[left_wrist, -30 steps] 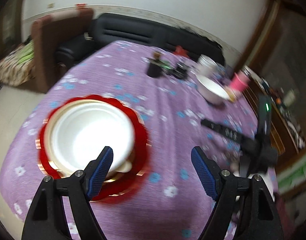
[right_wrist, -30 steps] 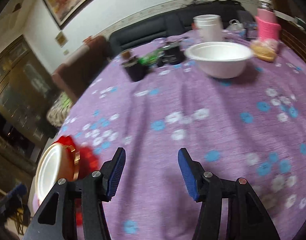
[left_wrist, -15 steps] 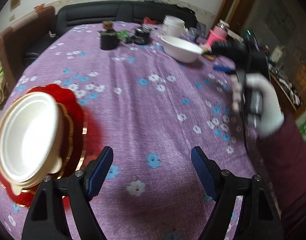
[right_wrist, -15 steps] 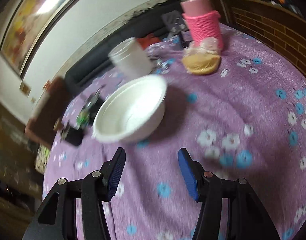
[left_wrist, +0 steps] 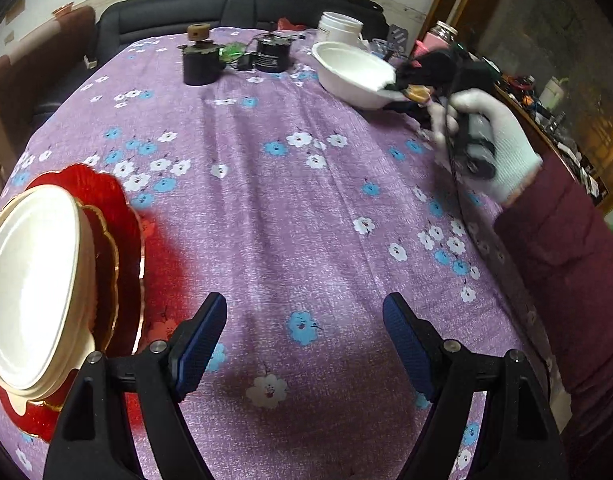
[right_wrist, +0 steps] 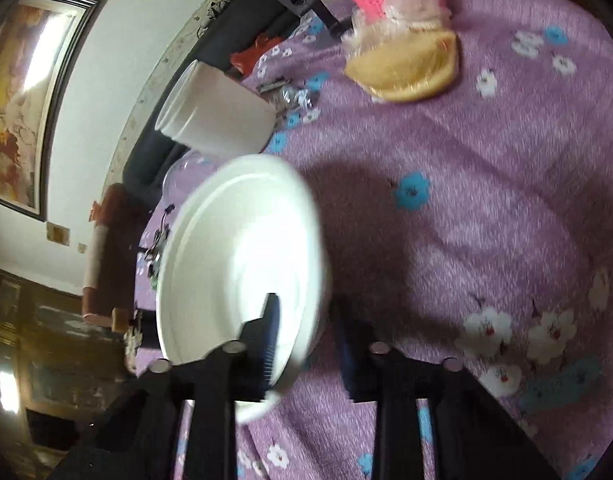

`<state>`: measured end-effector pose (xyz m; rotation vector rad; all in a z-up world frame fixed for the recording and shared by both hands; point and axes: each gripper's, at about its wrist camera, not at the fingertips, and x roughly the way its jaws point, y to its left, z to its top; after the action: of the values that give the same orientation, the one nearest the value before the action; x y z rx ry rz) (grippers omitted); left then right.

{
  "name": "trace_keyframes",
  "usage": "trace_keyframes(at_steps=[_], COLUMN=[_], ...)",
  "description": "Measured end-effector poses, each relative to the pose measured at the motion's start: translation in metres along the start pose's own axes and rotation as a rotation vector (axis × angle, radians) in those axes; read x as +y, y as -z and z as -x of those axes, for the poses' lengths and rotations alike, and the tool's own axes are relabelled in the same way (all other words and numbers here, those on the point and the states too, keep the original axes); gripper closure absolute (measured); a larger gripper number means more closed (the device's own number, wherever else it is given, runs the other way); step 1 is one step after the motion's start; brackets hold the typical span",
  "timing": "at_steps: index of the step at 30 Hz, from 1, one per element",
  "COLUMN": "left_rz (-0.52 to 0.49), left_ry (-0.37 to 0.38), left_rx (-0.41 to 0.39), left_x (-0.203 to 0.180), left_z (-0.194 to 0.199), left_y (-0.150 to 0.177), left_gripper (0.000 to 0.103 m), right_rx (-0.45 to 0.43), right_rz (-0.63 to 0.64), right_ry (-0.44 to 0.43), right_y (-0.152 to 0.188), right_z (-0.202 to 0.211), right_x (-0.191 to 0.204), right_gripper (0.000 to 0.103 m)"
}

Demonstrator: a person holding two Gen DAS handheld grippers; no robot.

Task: Organize plates and bowls
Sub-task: 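Grasp the rim of the white foam bowl with the right tool, then carry the white bowl onto the white plate on the stack and release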

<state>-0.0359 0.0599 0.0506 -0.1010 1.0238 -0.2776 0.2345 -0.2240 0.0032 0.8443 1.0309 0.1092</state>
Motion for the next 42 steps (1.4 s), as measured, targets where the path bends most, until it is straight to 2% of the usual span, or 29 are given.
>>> trace_keyframes(at_steps=[2, 7, 11, 16, 18, 20, 22, 23, 24, 25, 29, 37, 40, 42], left_rz=[0.017, 0.026, 0.031, 0.073, 0.093, 0.103, 0.107, 0.11, 0.112, 0.113, 0.107, 0.059, 0.062, 0.076], left_ry=[0.012, 0.033, 0.046, 0.054, 0.056, 0.041, 0.024, 0.014, 0.007, -0.001, -0.026, -0.091, -0.066, -0.047], left_rx=[-0.006, -0.018, -0.036, -0.035, -0.027, -0.021, -0.017, -0.014, -0.012, -0.01, -0.009, 0.013, 0.039, 0.065], left_x=[0.002, -0.003, -0.01, -0.012, -0.011, -0.011, -0.011, -0.01, -0.01, -0.009, -0.011, -0.027, -0.031, -0.033], left_z=[0.004, 0.012, 0.019, 0.017, 0.014, 0.012, 0.012, 0.011, 0.011, 0.011, 0.007, -0.024, -0.036, -0.045], left_y=[-0.001, 0.0, 0.001, 0.0, 0.0, 0.001, 0.001, 0.001, 0.001, 0.001, -0.006, -0.028, -0.034, -0.038], left_gripper=[0.024, 0.024, 0.024, 0.023, 0.023, 0.024, 0.024, 0.023, 0.023, 0.023, 0.023, 0.018, 0.018, 0.018], right_rx=[0.018, 0.086, 0.208, 0.358, 0.389, 0.354, 0.29, 0.272, 0.244, 0.225, 0.146, 0.107, 0.097, 0.091], right_rz=[0.007, 0.061, 0.106, 0.237, 0.287, 0.368, 0.438, 0.45, 0.464, 0.474, 0.497, 0.474, 0.483, 0.493], right_ry=[-0.004, -0.053, -0.083, -0.039, -0.036, -0.008, 0.01, 0.004, -0.007, -0.011, 0.011, 0.007, 0.005, 0.01], right_y=[0.007, 0.034, 0.067, 0.121, 0.141, 0.152, 0.159, 0.161, 0.163, 0.166, 0.166, 0.171, 0.175, 0.178], right_z=[0.007, 0.036, 0.059, 0.078, 0.082, 0.086, 0.096, 0.099, 0.105, 0.109, 0.12, 0.126, 0.121, 0.121], right_x=[-0.004, -0.015, -0.027, -0.033, -0.031, -0.027, -0.02, -0.019, -0.017, -0.018, -0.016, -0.029, -0.026, -0.026], right_gripper=[0.09, 0.091, 0.091, 0.089, 0.089, 0.086, 0.071, 0.057, 0.048, 0.046, 0.046, 0.046, 0.047, 0.054])
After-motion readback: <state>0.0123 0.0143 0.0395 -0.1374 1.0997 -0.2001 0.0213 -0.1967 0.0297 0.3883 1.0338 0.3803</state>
